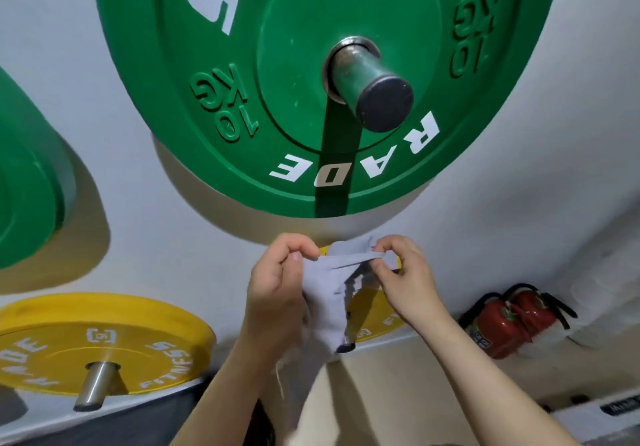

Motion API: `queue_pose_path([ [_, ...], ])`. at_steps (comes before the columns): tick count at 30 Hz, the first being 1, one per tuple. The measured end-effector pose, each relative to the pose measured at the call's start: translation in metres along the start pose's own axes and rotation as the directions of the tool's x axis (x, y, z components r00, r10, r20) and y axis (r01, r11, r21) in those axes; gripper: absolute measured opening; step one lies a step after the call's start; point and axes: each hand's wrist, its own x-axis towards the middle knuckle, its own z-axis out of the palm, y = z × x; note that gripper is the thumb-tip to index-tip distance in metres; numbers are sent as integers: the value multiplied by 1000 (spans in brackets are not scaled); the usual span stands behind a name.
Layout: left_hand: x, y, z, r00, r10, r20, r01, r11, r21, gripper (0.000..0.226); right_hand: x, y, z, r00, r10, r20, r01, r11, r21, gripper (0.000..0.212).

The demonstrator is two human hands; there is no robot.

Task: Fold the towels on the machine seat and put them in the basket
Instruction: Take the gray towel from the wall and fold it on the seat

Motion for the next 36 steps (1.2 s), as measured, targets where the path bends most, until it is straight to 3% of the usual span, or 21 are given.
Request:
queue_pose_path([
  [2,3,23,3,990,-104,91,119,976,-182,23,-6,-7,-30,988,83,130,-111,967,228,12],
  [6,-1,60,13,913,-171,370,290,910,-296,6,-29,-23,-101,993,56,108,-83,960,269,27],
  [7,-5,68,17,860,-200,469,360,890,-281,19,-39,-29,-123,996,57,71,-76,954,292,30],
  [8,-9,76,22,791,-219,571,385,903,-188,29,-49,-35,-145,997,64,38,-72,951,299,33],
  [10,-22,86,35,694,-273,667,150,960,237,26,-72,-46,-186,996,77,51,-89,952,294,34],
  [11,-30,92,44,678,-291,675,2,919,394,18,-86,-49,-206,991,81,104,-106,957,270,33],
  [12,-42,99,55,684,-279,674,-79,890,448,24,-102,-51,-225,980,91,176,-128,969,211,32],
  [13,-55,108,66,699,-246,671,-84,904,419,35,-118,-50,-242,961,116,250,-152,980,130,33],
  [16,-96,134,97,775,-181,605,215,976,16,39,-179,-34,-290,885,257,389,-247,966,-76,53],
  [19,-142,148,132,829,-150,538,333,906,-261,38,-261,-11,-335,885,327,333,-297,945,-138,39],
  [21,-176,154,162,842,-152,517,361,871,-333,32,-328,7,-369,869,418,265,-378,906,-189,31],
  [24,-232,168,207,794,-120,596,325,912,-250,25,-433,27,-417,844,517,144,-498,854,-150,31],
  [26,-276,179,238,634,-66,770,246,962,-120,19,-491,29,-439,835,549,36,-549,836,-20,44],
  [28,-325,187,269,420,-39,907,110,994,-8,10,-536,28,-454,830,555,-47,-552,831,62,63],
  [31,-409,200,319,35,34,999,-143,989,-29,36,-588,28,-468,818,545,-182,-520,837,167,42],
  [33,-468,209,352,-237,73,969,-255,958,-135,49,-617,33,-480,807,523,-273,-473,850,232,38],
  [34,-496,211,370,-333,91,939,-239,955,-177,46,-632,37,-488,792,526,-311,-464,849,253,39],
  [36,-541,216,401,-375,87,923,-169,972,-161,19,-662,48,-506,744,553,-376,-471,833,292,36],
])
